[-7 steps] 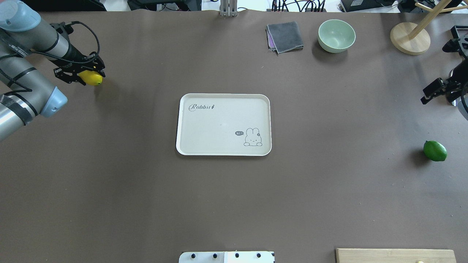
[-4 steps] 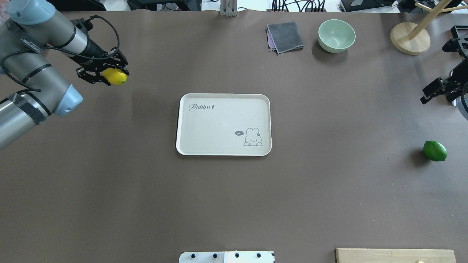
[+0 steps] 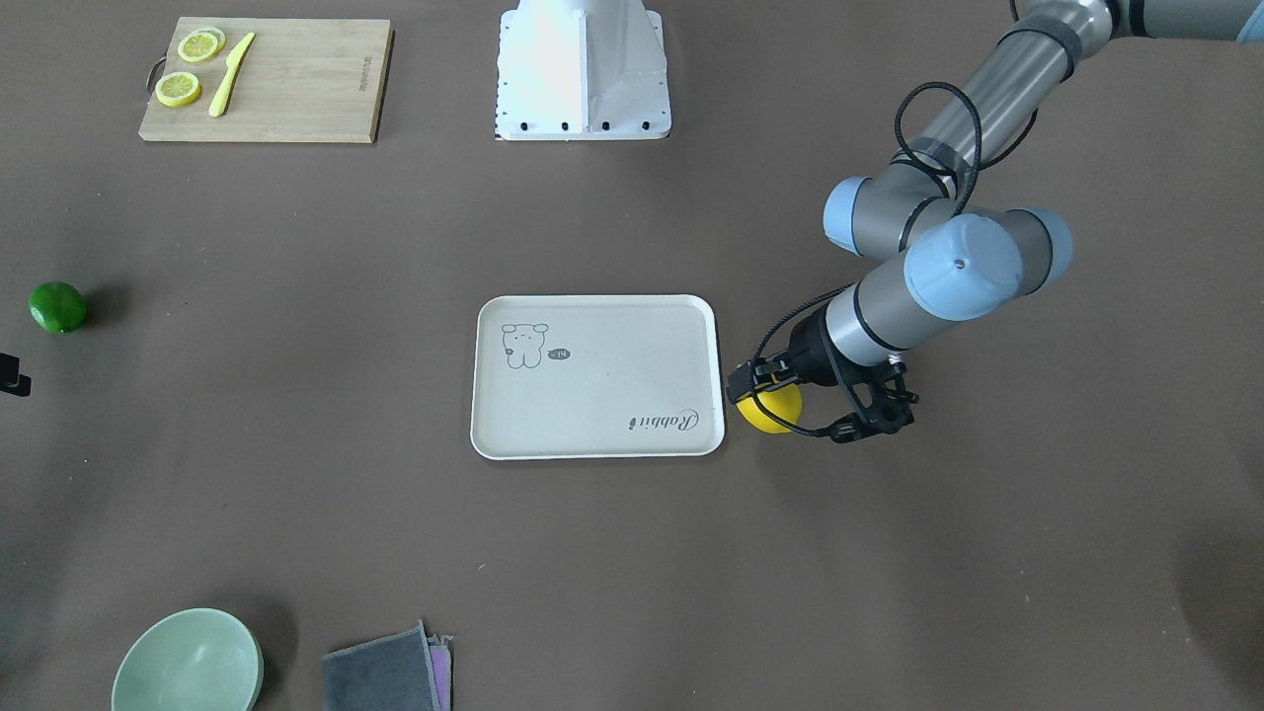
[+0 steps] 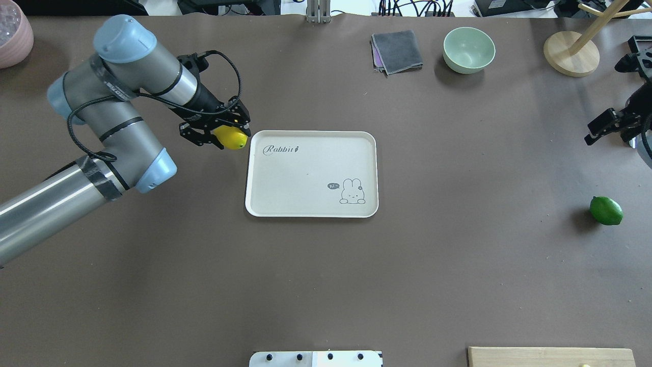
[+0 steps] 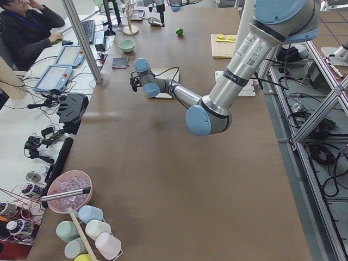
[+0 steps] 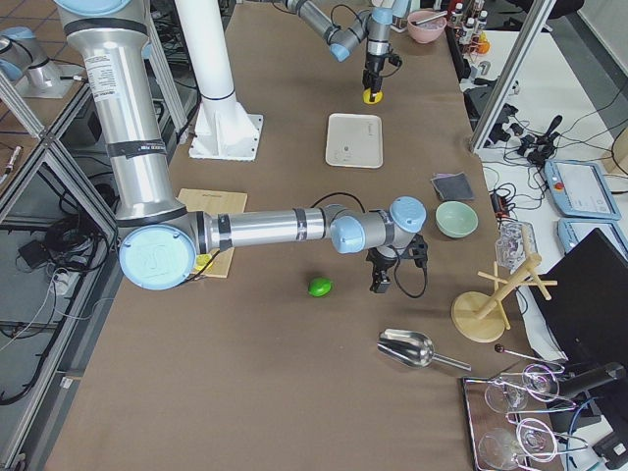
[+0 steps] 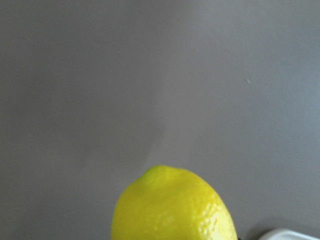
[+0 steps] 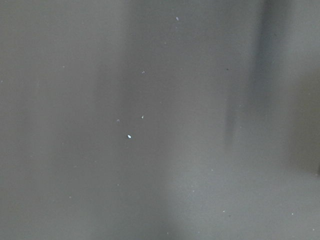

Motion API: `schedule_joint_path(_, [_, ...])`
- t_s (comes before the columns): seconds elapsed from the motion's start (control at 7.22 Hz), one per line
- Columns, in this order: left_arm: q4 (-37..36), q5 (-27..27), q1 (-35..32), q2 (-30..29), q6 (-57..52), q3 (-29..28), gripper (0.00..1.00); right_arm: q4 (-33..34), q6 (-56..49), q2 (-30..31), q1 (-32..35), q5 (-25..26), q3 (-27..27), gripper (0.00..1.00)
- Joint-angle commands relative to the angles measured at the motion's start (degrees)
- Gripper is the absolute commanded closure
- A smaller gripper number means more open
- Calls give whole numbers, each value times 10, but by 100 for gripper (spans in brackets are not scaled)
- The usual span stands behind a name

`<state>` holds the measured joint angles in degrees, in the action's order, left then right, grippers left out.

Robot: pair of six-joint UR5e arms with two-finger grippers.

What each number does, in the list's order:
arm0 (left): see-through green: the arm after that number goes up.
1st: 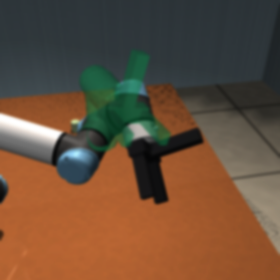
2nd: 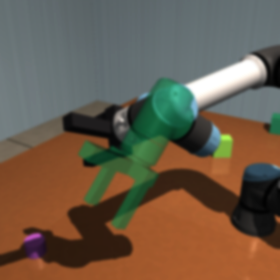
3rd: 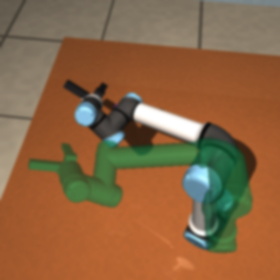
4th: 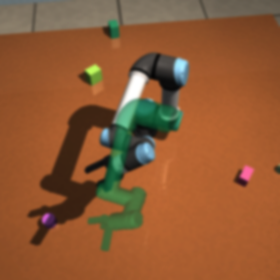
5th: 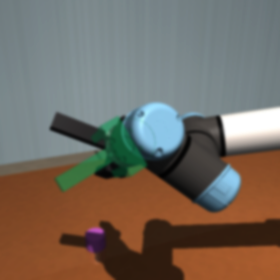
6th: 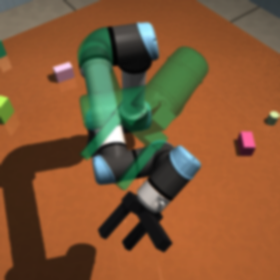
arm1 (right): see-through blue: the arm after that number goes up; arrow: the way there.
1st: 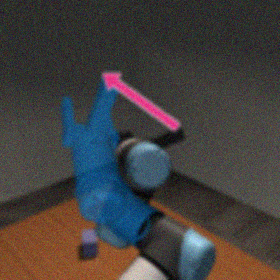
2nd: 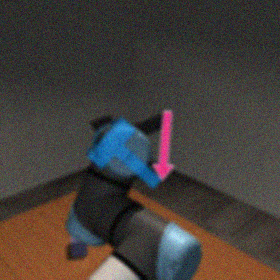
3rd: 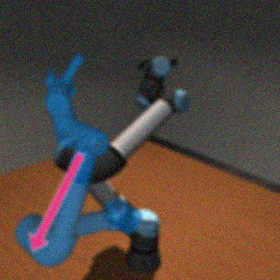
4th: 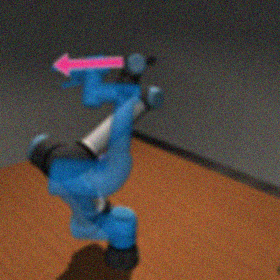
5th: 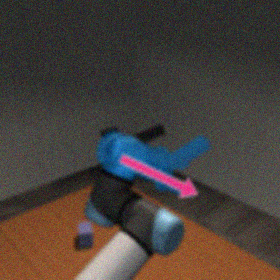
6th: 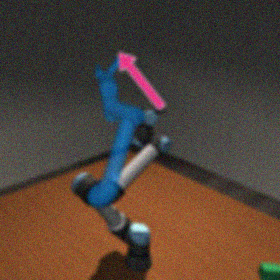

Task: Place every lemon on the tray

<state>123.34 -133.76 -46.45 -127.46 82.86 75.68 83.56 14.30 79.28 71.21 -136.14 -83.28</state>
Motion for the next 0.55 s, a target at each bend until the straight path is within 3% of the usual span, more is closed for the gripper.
schedule_joint_path(0.0, [0,8,35,-38,26,-4,100,-1,9,0,-2,0,-3,0])
schedule_joint_path(0.14, [0,40,56,-45,31,-3,65,-1,9,0,-3,-2,-2,0])
schedule_joint_path(0.28, [1,69,73,-52,54,-3,9,-1,11,0,-3,-2,-3,0])
schedule_joint_path(0.42, [1,75,79,-53,71,0,2,-1,11,-1,-4,-2,-2,0])
